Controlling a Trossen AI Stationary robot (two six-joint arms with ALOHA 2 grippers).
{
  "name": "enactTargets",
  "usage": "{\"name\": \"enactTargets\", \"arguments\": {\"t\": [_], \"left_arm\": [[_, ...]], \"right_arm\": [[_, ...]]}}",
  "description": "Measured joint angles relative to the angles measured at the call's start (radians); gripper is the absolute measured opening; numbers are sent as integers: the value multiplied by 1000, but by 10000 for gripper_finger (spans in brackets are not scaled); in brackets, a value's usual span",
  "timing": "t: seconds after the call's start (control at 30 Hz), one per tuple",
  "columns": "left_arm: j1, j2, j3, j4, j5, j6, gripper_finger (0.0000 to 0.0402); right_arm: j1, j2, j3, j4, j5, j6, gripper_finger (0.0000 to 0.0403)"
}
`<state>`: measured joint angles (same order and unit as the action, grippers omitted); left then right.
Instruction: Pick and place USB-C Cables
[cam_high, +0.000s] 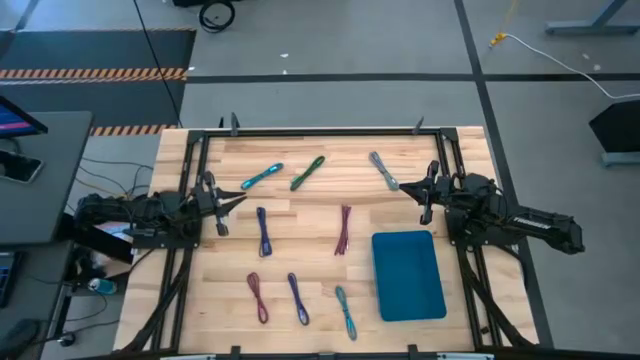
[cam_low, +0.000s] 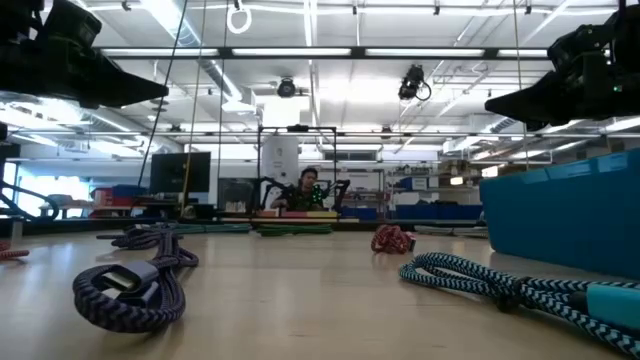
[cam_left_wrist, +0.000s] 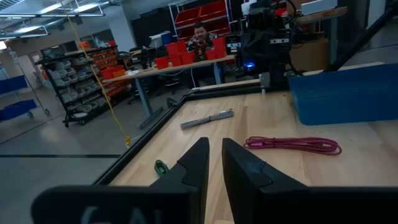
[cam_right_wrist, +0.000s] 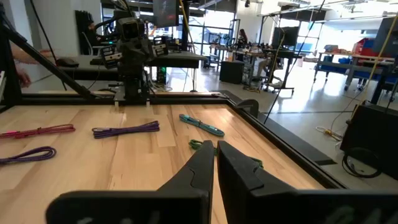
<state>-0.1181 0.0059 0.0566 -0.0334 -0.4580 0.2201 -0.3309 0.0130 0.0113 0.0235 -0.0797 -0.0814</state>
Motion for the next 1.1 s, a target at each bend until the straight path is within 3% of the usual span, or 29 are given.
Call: {"name": "enactTargets", "arguments": {"t": [0.83,0.97,1.1], "left_arm": [[0,0,0,0,0,2,53],[5,0,0,13,-21,141,53],[5,0,0,13,-21,157,53]], "right_arm": [[0,0,0,0,0,0,26],[0,0,0,0,0,0,26],[0,0,0,0,0,0,26]]}}
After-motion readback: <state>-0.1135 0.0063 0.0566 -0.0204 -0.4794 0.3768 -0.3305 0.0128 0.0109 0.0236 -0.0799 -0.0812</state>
